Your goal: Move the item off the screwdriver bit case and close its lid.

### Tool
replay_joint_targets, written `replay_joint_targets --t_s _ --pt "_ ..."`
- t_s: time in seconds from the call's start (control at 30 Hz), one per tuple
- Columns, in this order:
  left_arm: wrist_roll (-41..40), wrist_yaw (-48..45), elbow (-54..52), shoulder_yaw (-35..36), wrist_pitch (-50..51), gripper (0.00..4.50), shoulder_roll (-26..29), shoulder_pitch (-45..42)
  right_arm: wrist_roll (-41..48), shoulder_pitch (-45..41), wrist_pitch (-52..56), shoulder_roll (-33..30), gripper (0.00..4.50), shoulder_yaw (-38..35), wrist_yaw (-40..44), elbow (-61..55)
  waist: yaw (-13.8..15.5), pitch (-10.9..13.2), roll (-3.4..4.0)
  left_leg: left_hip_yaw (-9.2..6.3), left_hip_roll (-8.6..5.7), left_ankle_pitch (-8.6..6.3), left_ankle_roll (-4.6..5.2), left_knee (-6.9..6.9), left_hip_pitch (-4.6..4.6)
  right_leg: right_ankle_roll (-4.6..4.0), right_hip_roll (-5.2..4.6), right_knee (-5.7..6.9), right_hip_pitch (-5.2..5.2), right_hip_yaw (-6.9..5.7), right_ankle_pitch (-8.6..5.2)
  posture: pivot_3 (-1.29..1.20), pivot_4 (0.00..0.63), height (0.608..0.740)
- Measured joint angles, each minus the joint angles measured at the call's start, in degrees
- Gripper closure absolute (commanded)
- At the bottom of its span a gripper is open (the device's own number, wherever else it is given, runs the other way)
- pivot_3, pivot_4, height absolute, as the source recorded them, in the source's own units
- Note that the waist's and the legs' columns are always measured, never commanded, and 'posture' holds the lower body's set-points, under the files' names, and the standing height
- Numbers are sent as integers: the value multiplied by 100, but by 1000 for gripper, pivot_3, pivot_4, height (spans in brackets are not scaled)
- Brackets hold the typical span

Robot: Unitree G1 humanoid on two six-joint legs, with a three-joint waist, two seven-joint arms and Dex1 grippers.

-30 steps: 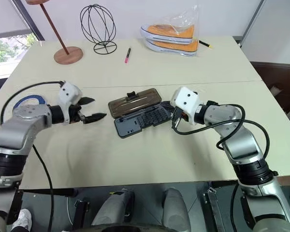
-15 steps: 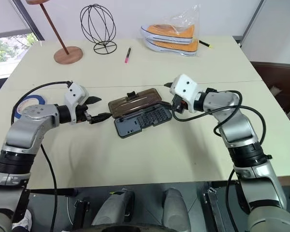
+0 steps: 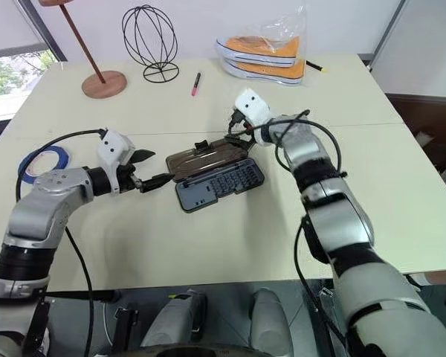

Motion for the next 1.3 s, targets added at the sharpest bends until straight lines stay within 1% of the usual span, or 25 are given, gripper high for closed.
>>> replay_joint_targets --t_s 0.07,0.2,0.33,0.47,0.5,0.53,0.57,0.67,0.7,0.77,0.97,1.07,1.17,1.3 --pt "-28 103 -132 80 28 0 -1 164 -85 -178 27 98 32 -29 -379 550 -1 0 0 2 -2 1 -2 -2 -1 0 -1 0 -4 4 0 0 150 740" --pt "-52 276 -320 210 94 0 7 355 -244 -189 120 207 32 -86 -883 1151 -25 1 2 6 -2 0 0 -5 -2 -1 0 6 -12 9 0 0 150 740" --pt "-90 370 -476 216 109 0 6 380 -311 -222 138 319 32 -140 -1031 1239 -85 2 4 8 -2 0 -1 -6 -2 -1 1 11 -17 13 0 0 150 740" --pt "-91 460 -520 226 109 0 5 464 -293 -243 309 421 32 -353 -1122 1250 -137 2 4 8 -2 0 -1 -6 -2 -1 1 11 -17 13 1 0 150 740" --pt "-91 473 -521 226 109 0 6 464 -288 -246 356 437 534 -404 -1129 1251 -141 2 4 8 -1 0 -1 -6 -2 -1 2 11 -17 13 0 0 150 740" --pt "-90 480 -521 226 108 0 6 463 -280 -247 387 462 872 -430 -1124 1251 -144 2 4 8 -1 0 -1 -6 -2 -1 1 11 -17 12 0 0 150 740" --pt "-89 485 -521 225 108 0 6 463 -274 -248 426 500 1315 -451 -1119 1251 -147 2 4 8 -1 0 -1 -7 -2 -1 2 12 -16 12 0 0 150 740" --pt "-88 496 -522 225 107 0 7 463 -272 -252 516 601 2920 -463 -1099 1239 -143 1 3 8 -1 1 -2 -6 -1 -1 1 14 -15 12 1 0 150 740" --pt "-88 500 -522 225 107 0 7 463 -273 -252 552 633 3344 -463 -1091 1226 -142 1 4 8 -2 2 -3 -6 -1 -1 1 14 -15 12 1 0 150 740" --pt "-86 509 -522 225 106 0 7 463 -272 -251 640 681 4466 -463 -1058 1184 -139 1 4 8 -2 2 -3 -5 -1 -2 1 15 -15 12 1 0 150 740" --pt "-81 542 -520 224 97 0 17 459 -304 -218 1080 688 4490 -482 -943 855 -148 2 4 10 -1 2 -3 -8 -2 -2 2 14 -20 15 1 0 150 740" --pt "-78 544 -517 221 90 0 18 452 -309 -59 1527 670 4490 -477 -923 387 -147 1 4 10 -1 2 -3 -9 -1 -2 2 14 -21 15 1 0 150 740" --pt "-71 547 -495 217 85 0 37 441 -273 312 2410 616 4490 -576 -1069 -612 -124 1 4 9 -2 2 -3 -10 -3 -2 1 13 -21 15 1 0 150 740" --pt "-50 560 -470 207 78 0 37 415 -194 987 4140 610 4490 -1125 -1796 -2401 -31 1 4 9 -5 1 -3 -8 -10 -2 -2 12 -26 15 1 0 150 740"
